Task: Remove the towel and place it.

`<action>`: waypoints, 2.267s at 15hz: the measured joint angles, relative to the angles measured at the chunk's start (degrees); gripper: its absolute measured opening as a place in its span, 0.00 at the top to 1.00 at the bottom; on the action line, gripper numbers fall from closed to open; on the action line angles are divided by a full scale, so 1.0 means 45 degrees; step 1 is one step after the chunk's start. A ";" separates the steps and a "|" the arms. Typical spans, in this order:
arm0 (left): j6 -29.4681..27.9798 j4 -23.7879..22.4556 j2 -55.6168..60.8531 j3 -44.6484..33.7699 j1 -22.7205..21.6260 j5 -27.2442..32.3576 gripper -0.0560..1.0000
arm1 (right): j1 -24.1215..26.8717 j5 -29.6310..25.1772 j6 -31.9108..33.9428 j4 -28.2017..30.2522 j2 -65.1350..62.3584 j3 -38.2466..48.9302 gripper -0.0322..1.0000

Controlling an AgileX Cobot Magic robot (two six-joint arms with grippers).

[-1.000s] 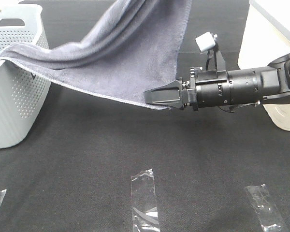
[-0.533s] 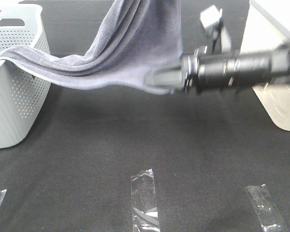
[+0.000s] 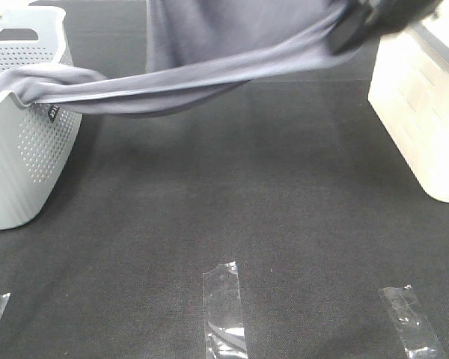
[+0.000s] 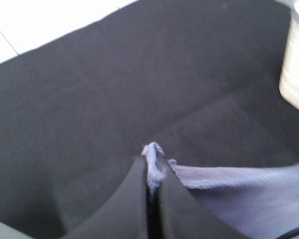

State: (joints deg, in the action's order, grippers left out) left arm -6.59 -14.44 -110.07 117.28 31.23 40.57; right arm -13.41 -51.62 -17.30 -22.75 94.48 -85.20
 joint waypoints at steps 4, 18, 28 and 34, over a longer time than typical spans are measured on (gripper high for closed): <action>-0.0089 0.0089 0.0000 0.1986 -0.0064 -0.0318 0.95 | 0.0000 -0.1171 0.1019 0.1808 0.0000 -0.4138 0.97; -0.0102 -0.1451 -0.2152 0.5322 -0.0726 0.3400 0.95 | -0.0025 -0.1006 0.0993 0.2305 0.2496 -0.8302 0.97; -0.1706 -0.1744 -0.4711 0.5322 -0.3209 -0.9982 0.95 | -0.0166 1.1230 0.0751 0.4354 0.4889 -0.8200 0.97; -0.0306 -0.2203 -0.4698 0.6162 -0.3450 -1.2783 0.95 | -0.0166 1.3433 0.0675 0.4736 0.4851 -0.9460 0.97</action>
State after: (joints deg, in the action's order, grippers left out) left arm -7.96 -24.35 -131.21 145.02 15.70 -16.96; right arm -14.15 8.82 -14.27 -1.43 116.31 -127.77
